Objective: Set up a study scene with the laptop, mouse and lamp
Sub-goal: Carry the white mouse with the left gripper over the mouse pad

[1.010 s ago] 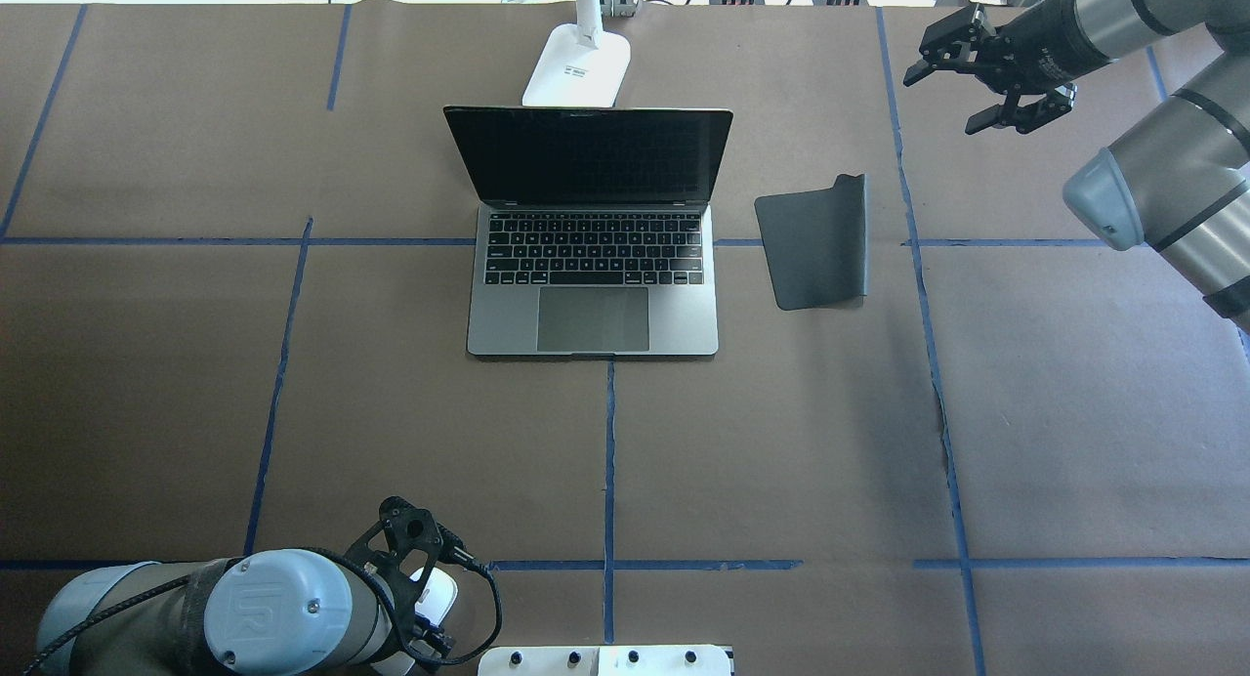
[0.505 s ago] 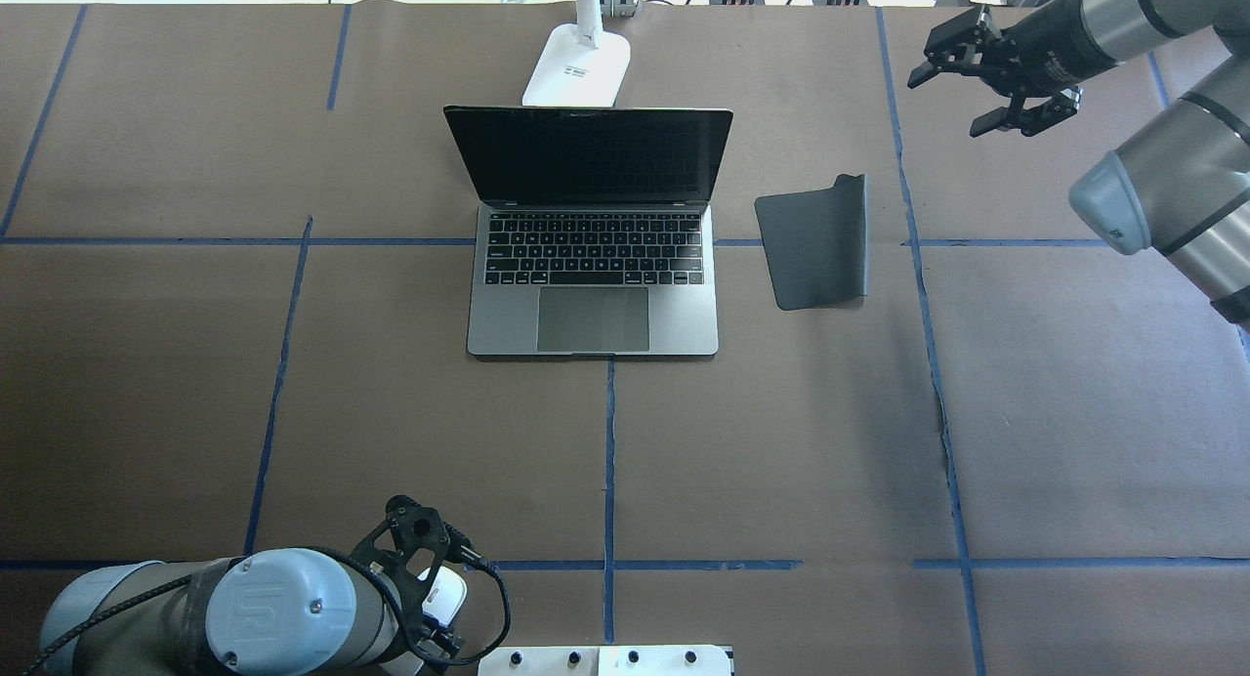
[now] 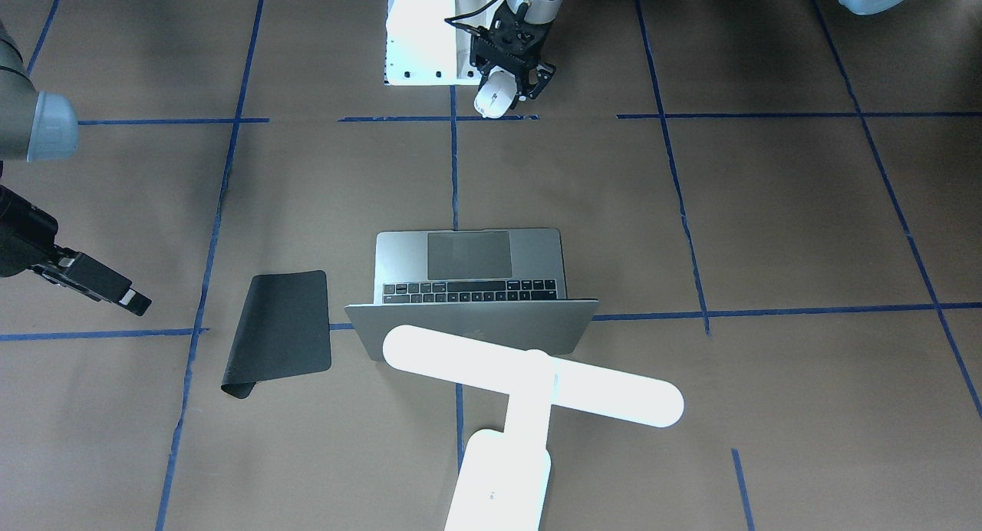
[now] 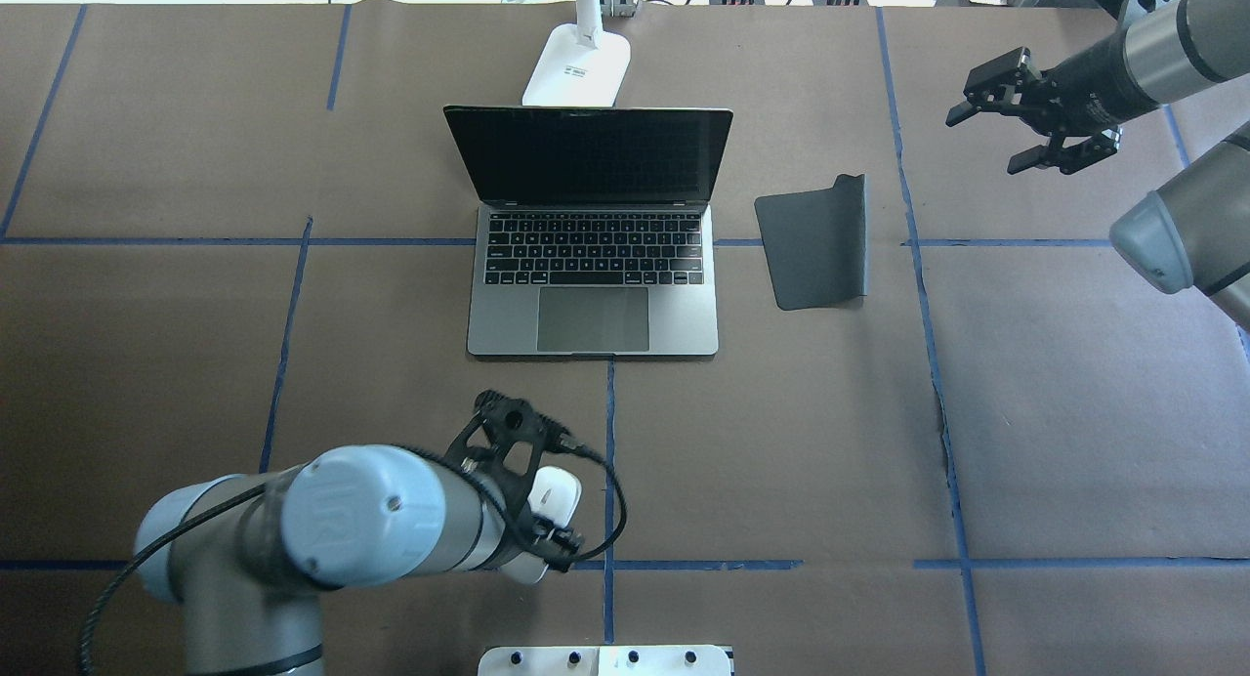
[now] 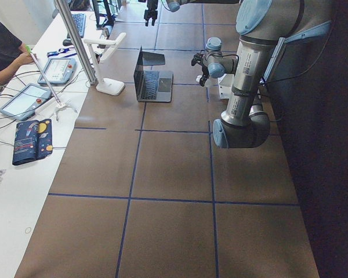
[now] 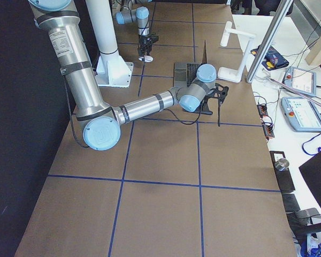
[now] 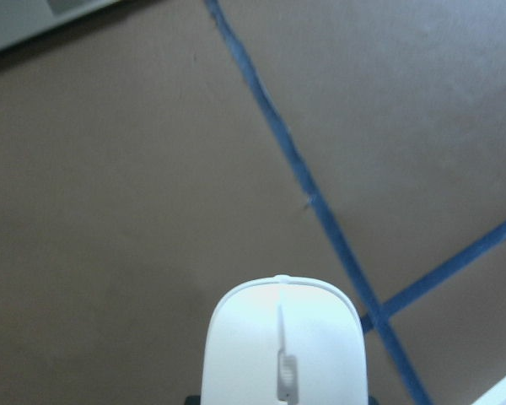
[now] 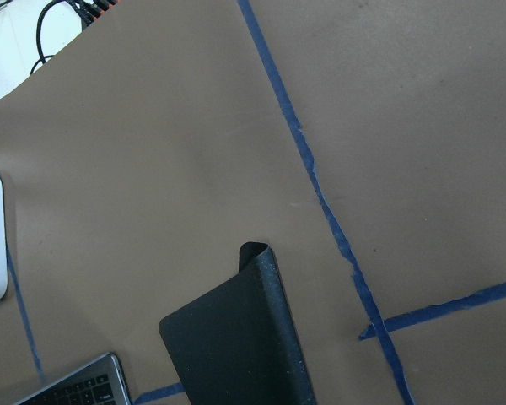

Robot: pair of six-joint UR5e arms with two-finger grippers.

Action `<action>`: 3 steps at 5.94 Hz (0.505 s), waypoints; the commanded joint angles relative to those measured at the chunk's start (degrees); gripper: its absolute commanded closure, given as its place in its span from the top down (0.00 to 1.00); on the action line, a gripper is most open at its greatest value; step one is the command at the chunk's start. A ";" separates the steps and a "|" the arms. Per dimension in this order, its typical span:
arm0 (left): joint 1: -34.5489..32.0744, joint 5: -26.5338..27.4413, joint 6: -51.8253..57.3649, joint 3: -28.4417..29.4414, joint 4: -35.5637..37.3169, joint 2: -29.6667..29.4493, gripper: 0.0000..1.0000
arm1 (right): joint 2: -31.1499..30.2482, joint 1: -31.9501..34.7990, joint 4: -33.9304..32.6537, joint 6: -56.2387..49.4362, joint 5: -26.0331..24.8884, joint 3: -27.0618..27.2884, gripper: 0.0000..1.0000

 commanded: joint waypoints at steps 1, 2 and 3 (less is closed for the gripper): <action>-3.31 0.00 -0.66 8.09 0.15 -8.61 0.00 | -2.67 0.02 0.07 -2.17 0.01 0.88 1.00; -4.80 0.00 -1.18 11.53 -0.63 -11.00 0.00 | -3.38 0.02 0.16 -2.79 -0.07 0.88 1.00; -5.59 -0.09 -2.40 18.52 -0.73 -17.03 0.00 | -4.61 0.11 0.25 -2.97 -0.16 0.96 1.00</action>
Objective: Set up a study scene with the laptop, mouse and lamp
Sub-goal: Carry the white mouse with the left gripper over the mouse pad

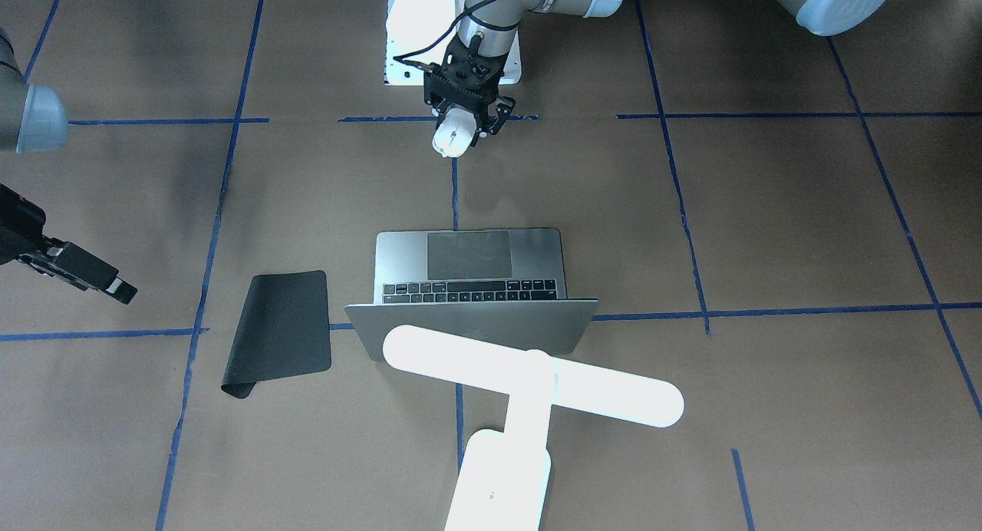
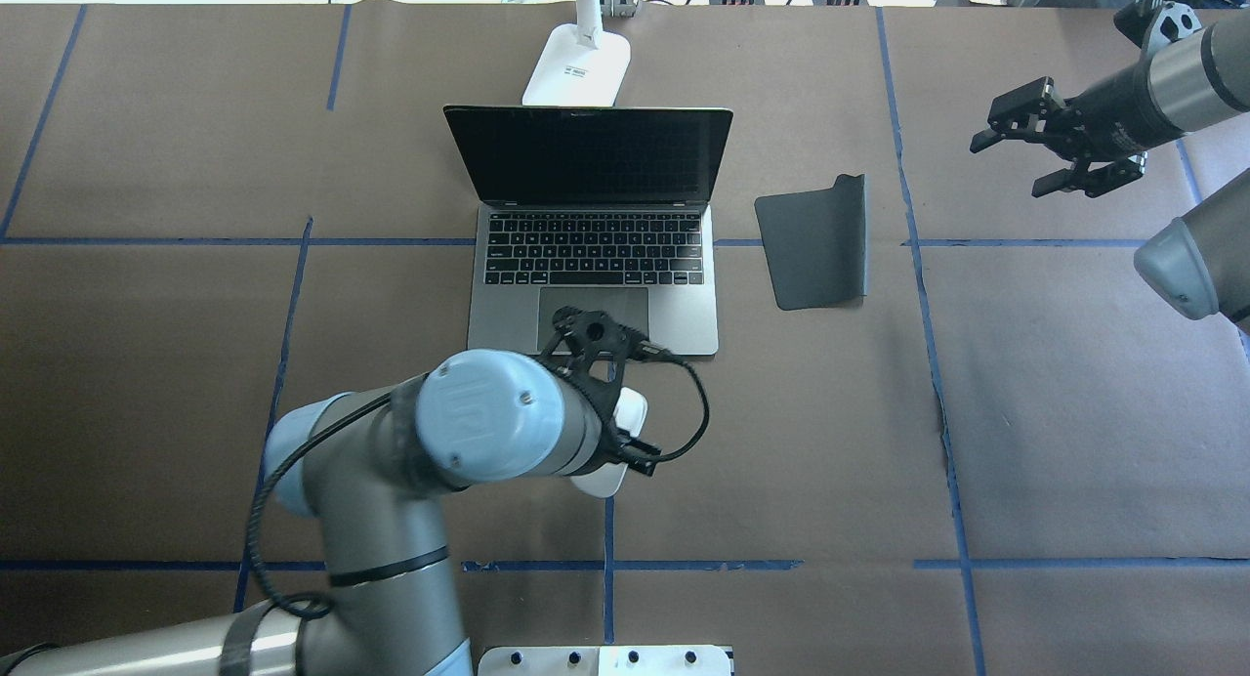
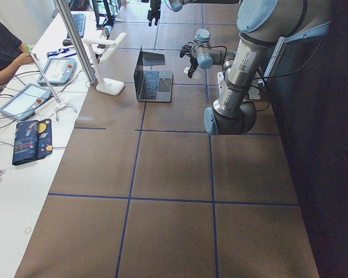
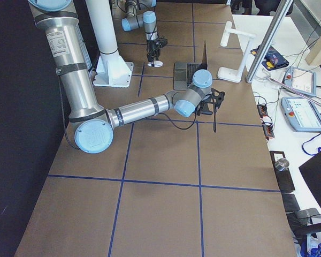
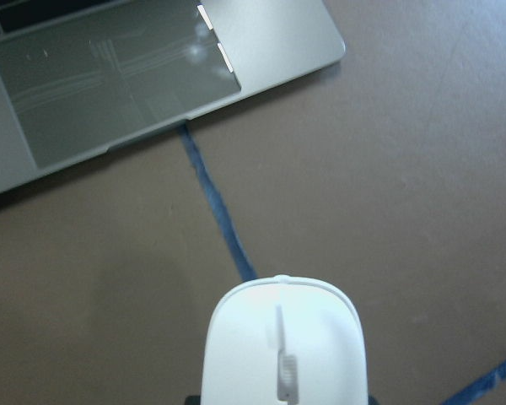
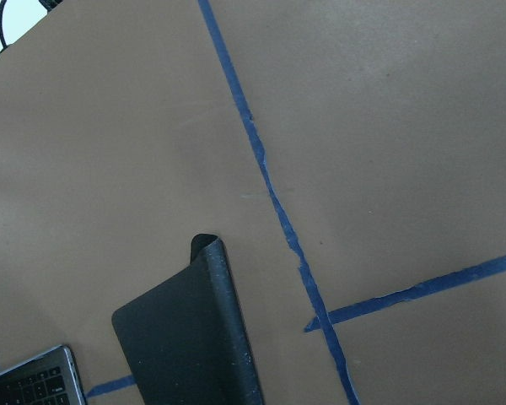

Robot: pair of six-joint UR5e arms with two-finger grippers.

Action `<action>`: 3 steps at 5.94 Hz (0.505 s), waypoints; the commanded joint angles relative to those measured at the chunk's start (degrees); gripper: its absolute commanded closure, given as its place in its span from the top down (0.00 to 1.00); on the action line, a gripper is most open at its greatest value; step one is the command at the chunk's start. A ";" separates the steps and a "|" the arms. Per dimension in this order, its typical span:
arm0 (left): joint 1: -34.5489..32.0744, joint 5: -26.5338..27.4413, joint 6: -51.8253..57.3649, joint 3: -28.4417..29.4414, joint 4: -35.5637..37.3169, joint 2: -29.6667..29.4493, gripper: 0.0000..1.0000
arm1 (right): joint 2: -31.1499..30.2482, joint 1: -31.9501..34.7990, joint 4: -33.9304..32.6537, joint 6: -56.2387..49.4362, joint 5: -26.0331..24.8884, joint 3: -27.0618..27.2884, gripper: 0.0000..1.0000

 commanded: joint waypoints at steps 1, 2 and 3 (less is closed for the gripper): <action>-2.53 -0.06 -3.90 16.19 -2.50 -13.31 0.00 | -3.60 0.74 0.08 -3.25 -0.08 1.39 1.00; -3.67 -0.06 -6.80 25.17 -6.35 -19.66 0.00 | -5.37 1.62 0.08 -6.23 0.00 1.66 1.00; -5.08 -0.15 -7.09 32.66 -9.79 -24.59 0.00 | -6.00 1.89 0.08 -6.78 0.01 1.66 1.00</action>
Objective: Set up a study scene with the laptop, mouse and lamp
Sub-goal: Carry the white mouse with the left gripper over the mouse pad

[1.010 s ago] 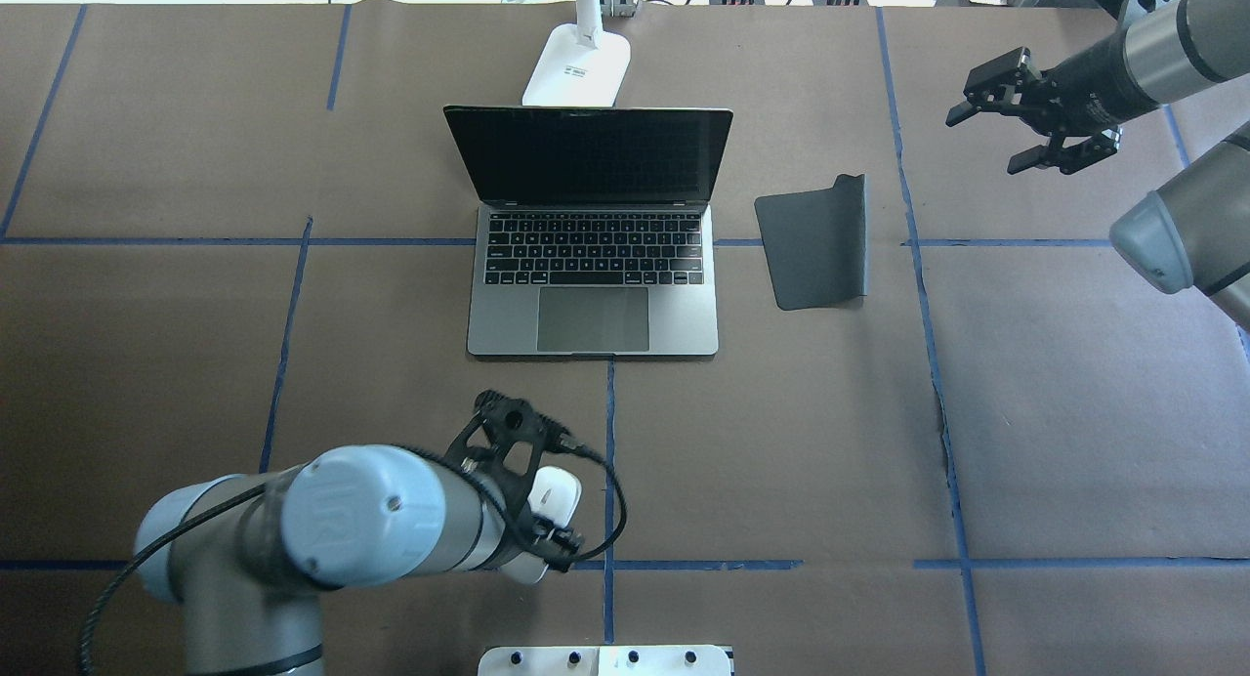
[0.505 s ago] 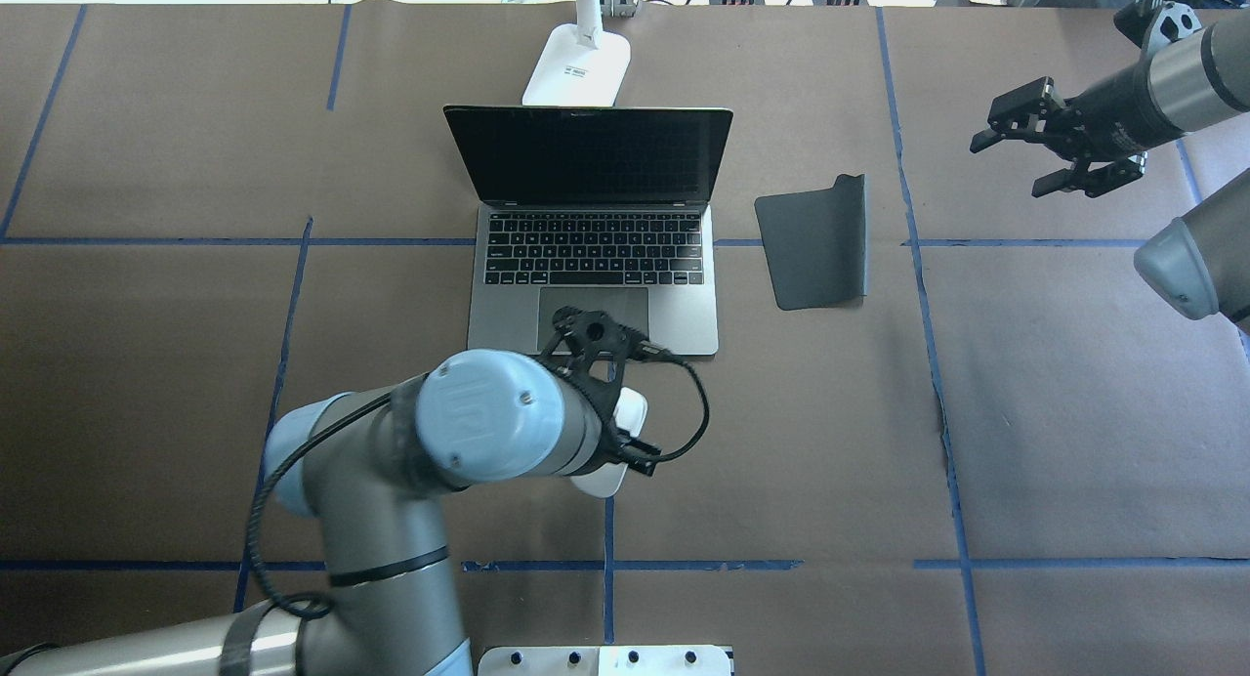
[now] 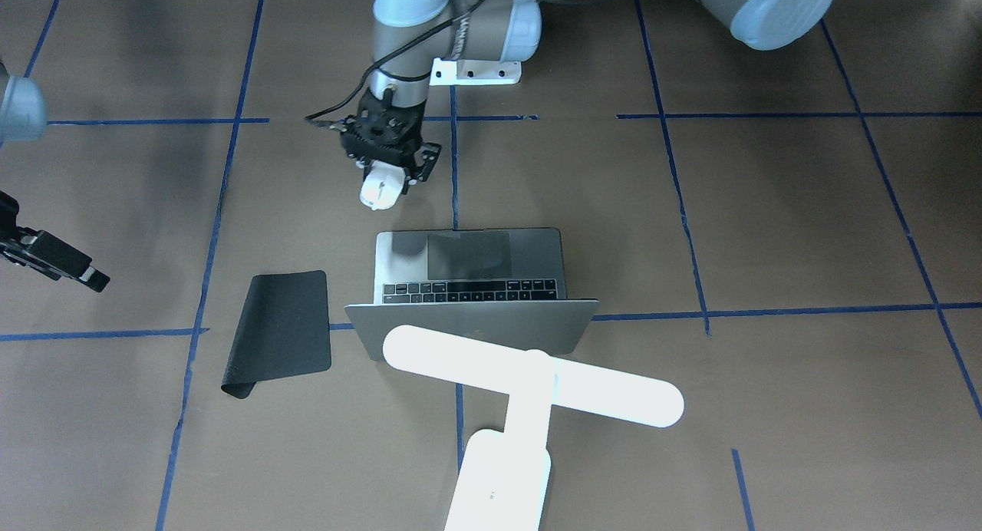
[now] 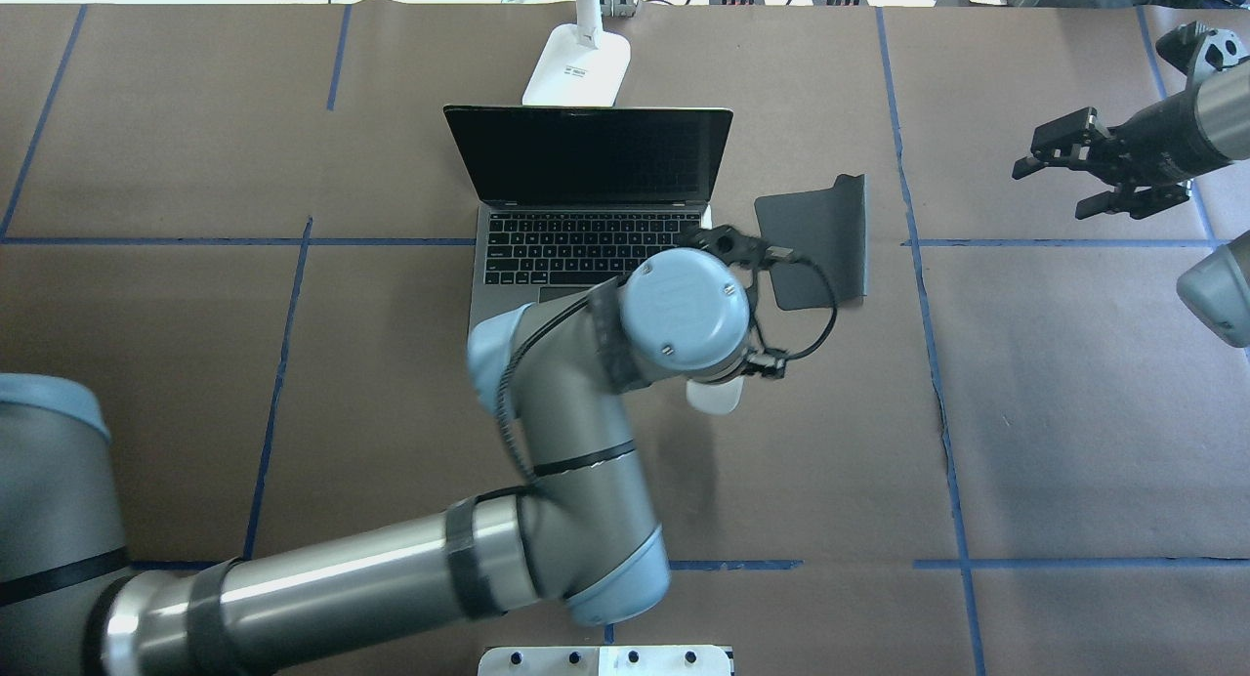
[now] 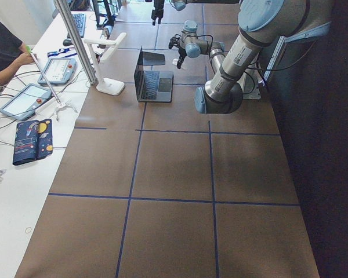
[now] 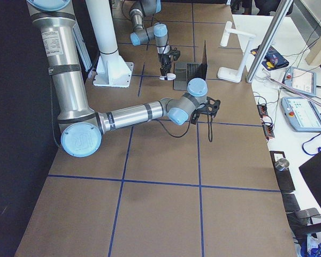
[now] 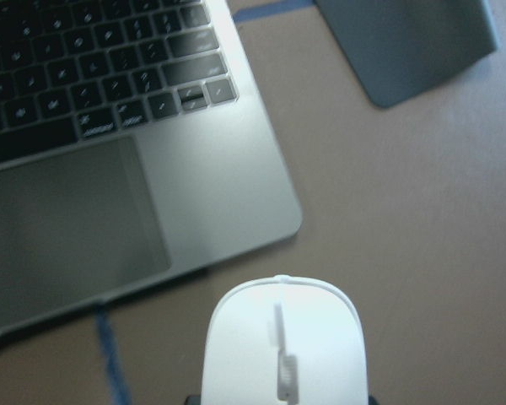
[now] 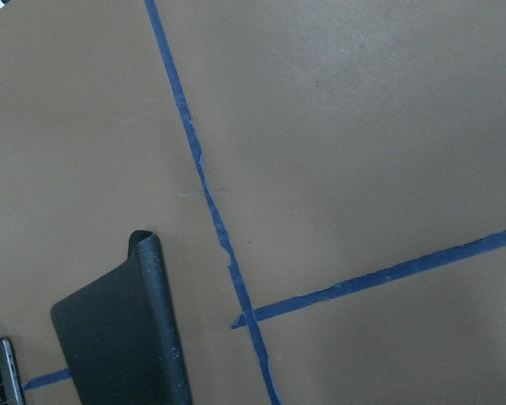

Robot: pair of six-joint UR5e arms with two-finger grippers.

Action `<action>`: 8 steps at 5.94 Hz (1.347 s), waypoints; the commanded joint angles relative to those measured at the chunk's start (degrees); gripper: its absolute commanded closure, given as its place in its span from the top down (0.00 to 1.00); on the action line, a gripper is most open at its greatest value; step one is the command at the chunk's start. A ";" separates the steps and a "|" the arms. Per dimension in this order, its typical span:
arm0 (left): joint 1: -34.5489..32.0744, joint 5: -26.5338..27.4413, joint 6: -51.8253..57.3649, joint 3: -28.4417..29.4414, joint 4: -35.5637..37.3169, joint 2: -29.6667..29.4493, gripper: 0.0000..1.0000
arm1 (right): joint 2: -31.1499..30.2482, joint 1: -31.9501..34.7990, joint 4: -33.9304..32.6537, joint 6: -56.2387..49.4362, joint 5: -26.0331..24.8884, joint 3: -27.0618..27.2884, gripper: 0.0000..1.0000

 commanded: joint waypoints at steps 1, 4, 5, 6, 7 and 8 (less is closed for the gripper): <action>-2.35 -0.06 -1.85 16.12 -8.97 -9.57 0.00 | -1.75 0.53 0.00 -1.55 -0.07 0.24 1.00; -3.77 2.90 -5.45 39.09 -23.84 -20.32 0.03 | -2.64 0.44 0.00 -1.73 -0.33 0.42 1.00; -3.86 3.71 -6.07 43.41 -25.19 -22.60 0.05 | -2.99 0.36 0.00 -1.73 -0.42 0.50 1.00; -3.77 5.81 -7.47 48.23 -29.90 -24.18 0.08 | -3.51 0.27 0.09 -1.82 -0.42 0.16 1.00; -3.60 6.44 -7.57 50.63 -31.34 -24.98 0.11 | -4.21 0.27 0.09 -1.90 -0.07 0.59 1.00; -3.51 7.58 -7.66 51.44 -32.23 -25.25 0.15 | -4.92 0.27 1.57 -1.91 -0.07 0.24 1.00</action>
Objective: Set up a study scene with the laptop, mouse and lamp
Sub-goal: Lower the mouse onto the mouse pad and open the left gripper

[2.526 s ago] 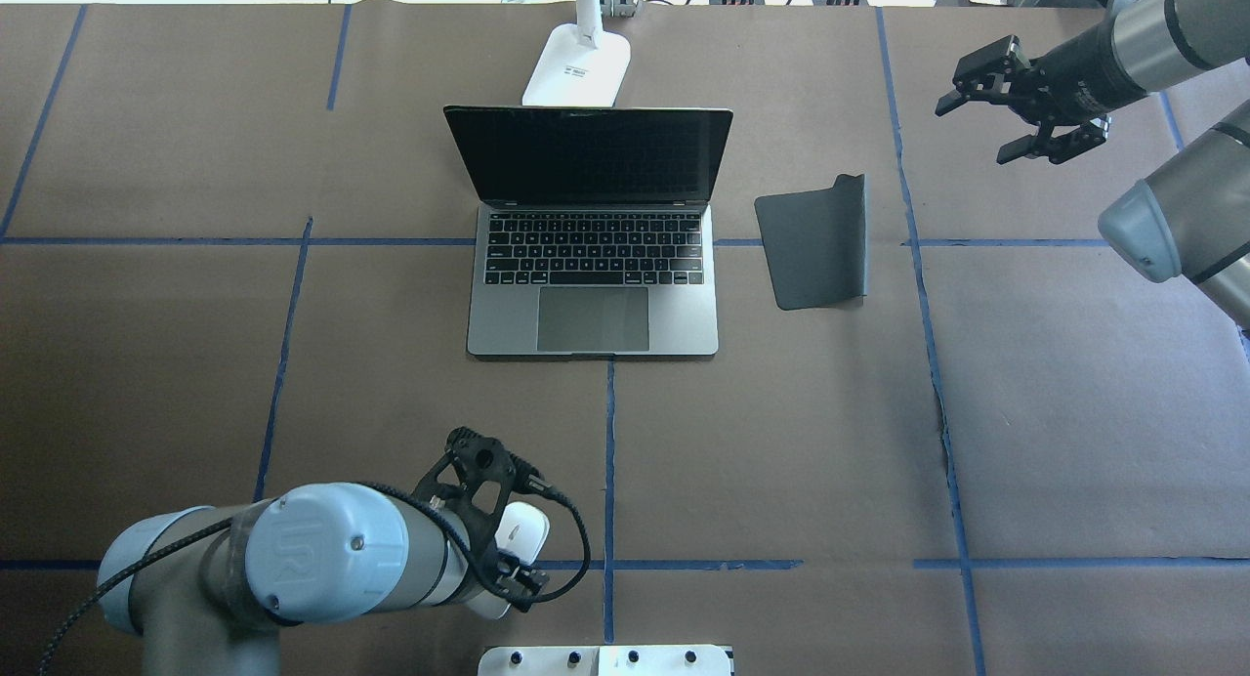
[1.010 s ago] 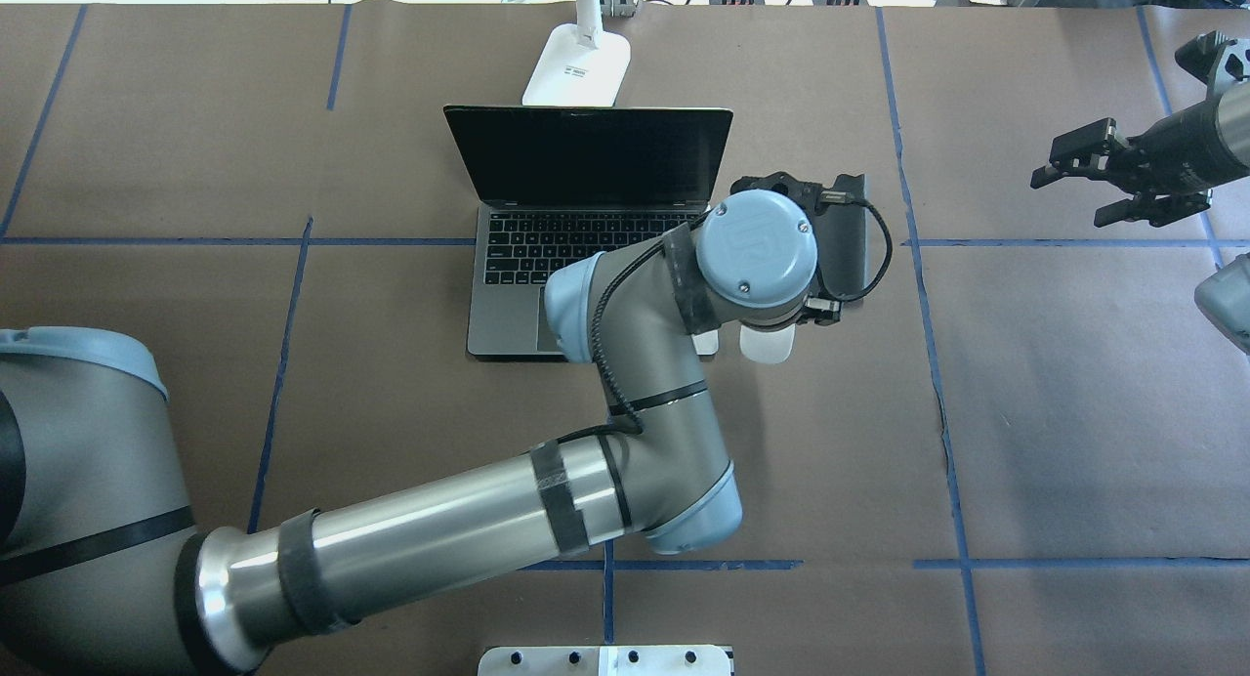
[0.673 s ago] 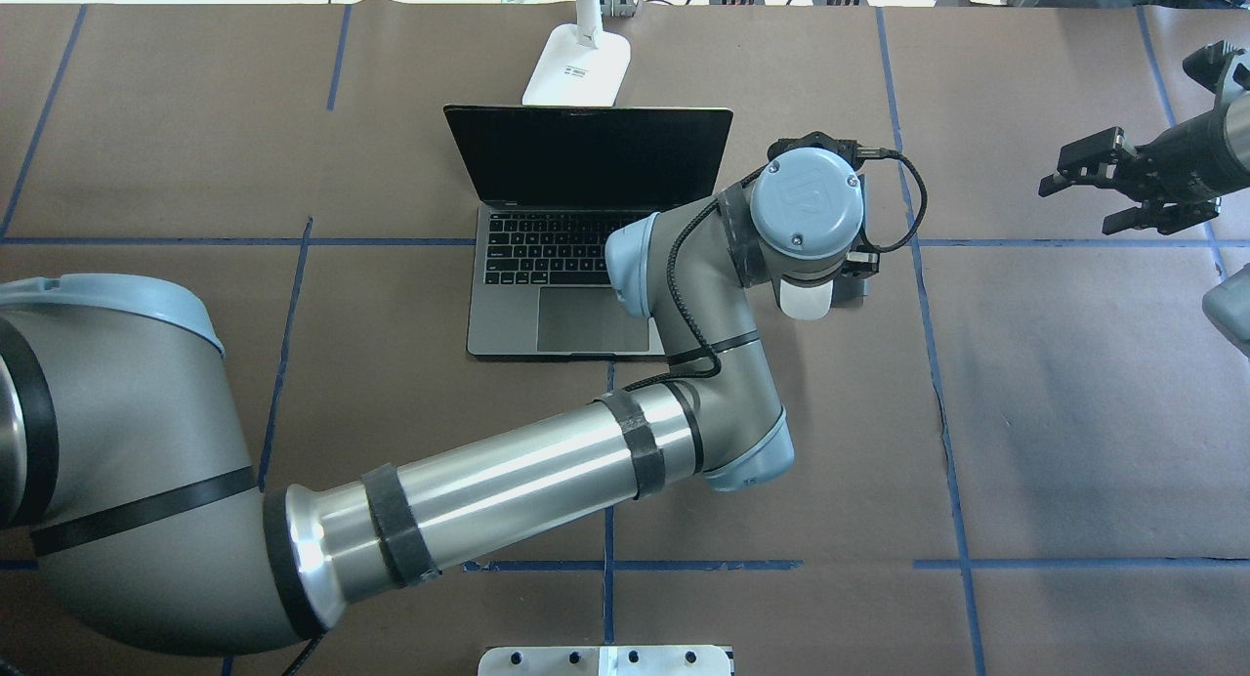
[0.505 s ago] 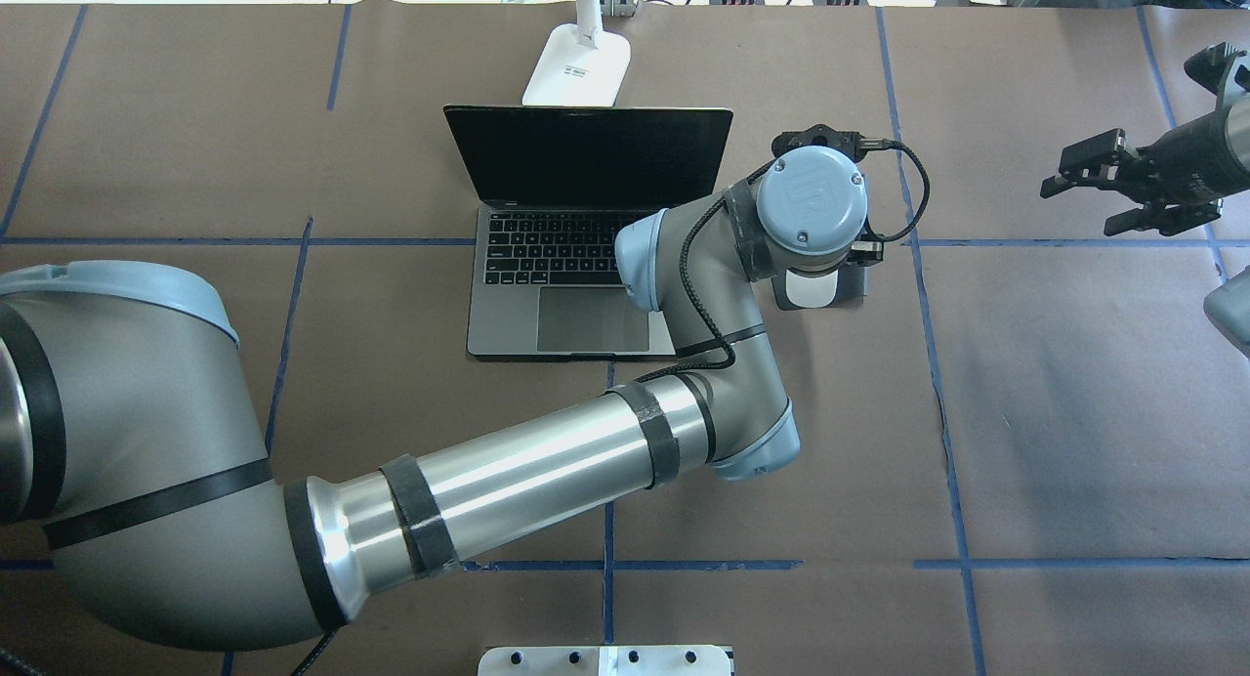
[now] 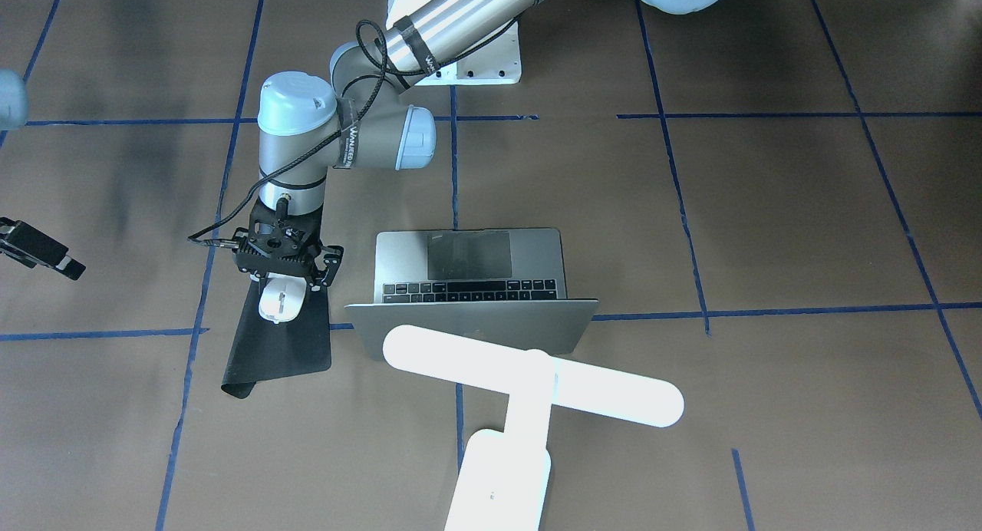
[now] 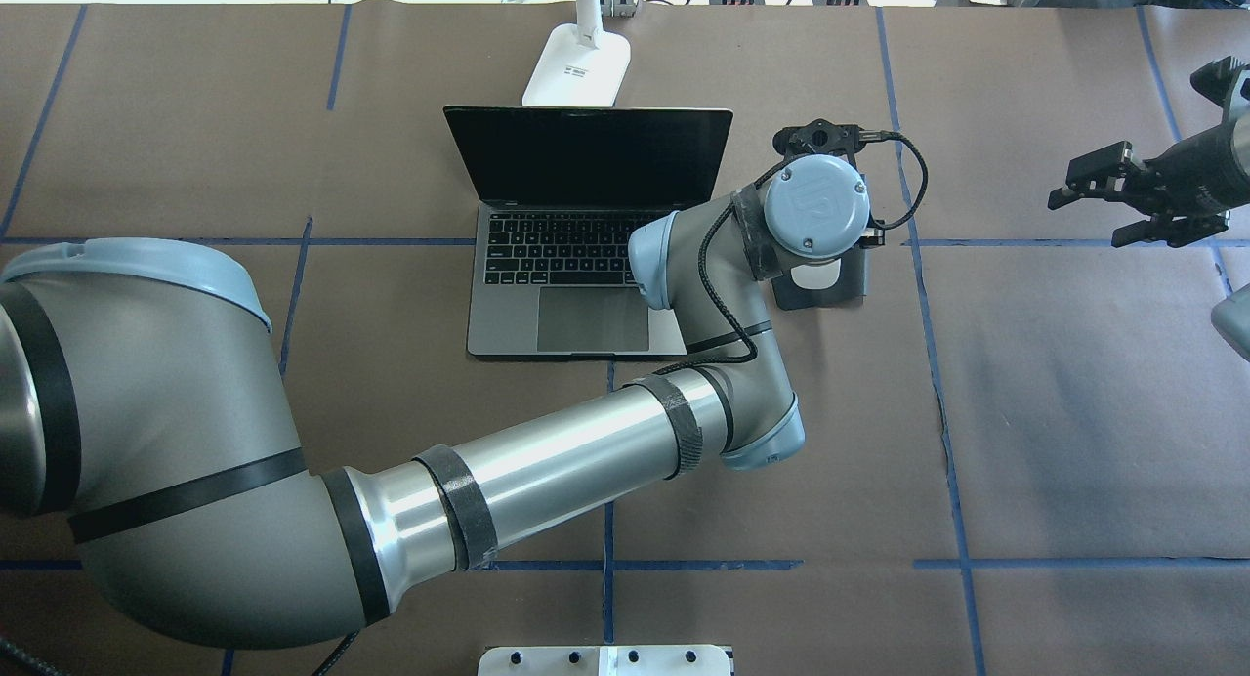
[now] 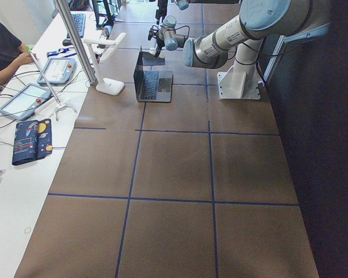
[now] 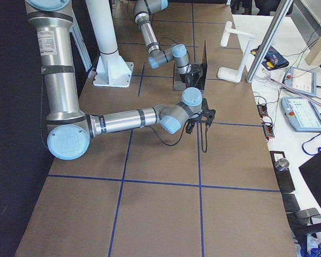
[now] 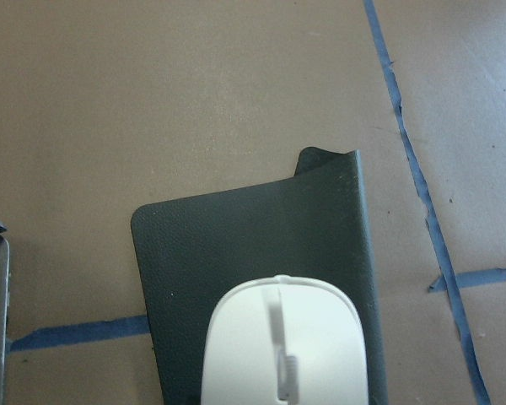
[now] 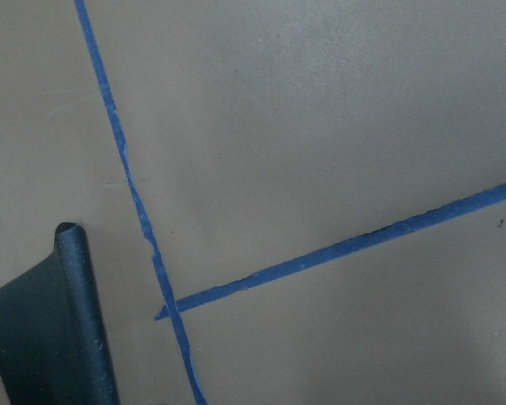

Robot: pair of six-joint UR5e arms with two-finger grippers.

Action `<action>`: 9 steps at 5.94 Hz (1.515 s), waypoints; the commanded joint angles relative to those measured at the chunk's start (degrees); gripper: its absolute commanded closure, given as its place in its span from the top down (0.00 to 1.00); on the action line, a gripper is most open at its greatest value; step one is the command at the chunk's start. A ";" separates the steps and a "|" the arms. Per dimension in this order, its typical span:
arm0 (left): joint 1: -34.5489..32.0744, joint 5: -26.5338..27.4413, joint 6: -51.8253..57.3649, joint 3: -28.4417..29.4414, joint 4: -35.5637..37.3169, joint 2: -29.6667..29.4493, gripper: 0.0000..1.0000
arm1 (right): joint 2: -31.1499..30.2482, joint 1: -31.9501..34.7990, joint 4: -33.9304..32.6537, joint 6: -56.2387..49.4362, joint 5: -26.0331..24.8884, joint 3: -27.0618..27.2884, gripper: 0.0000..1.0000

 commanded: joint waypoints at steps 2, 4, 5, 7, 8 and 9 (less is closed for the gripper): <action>0.19 2.46 -0.27 2.83 -2.12 -1.11 0.99 | -1.32 -0.01 2.38 -0.03 0.17 -0.42 1.00; 0.19 2.46 -0.27 2.85 -3.16 -1.20 1.00 | -1.23 -0.01 2.38 -0.03 0.17 -0.24 1.00; 0.10 2.54 -0.27 2.85 -3.35 -1.46 1.00 | -1.23 -0.01 2.38 -0.03 0.17 -0.07 1.00; -0.07 1.93 -0.45 1.71 -3.17 -2.08 1.00 | -0.71 -0.10 2.38 0.06 0.17 0.28 1.00; -0.16 1.84 -0.62 -0.30 -2.91 -2.16 1.00 | -0.62 -0.10 2.38 0.06 0.17 0.28 1.00; -0.34 0.45 -2.54 -3.89 -1.86 -1.82 1.00 | -0.62 -0.01 2.38 0.06 0.17 0.72 1.00</action>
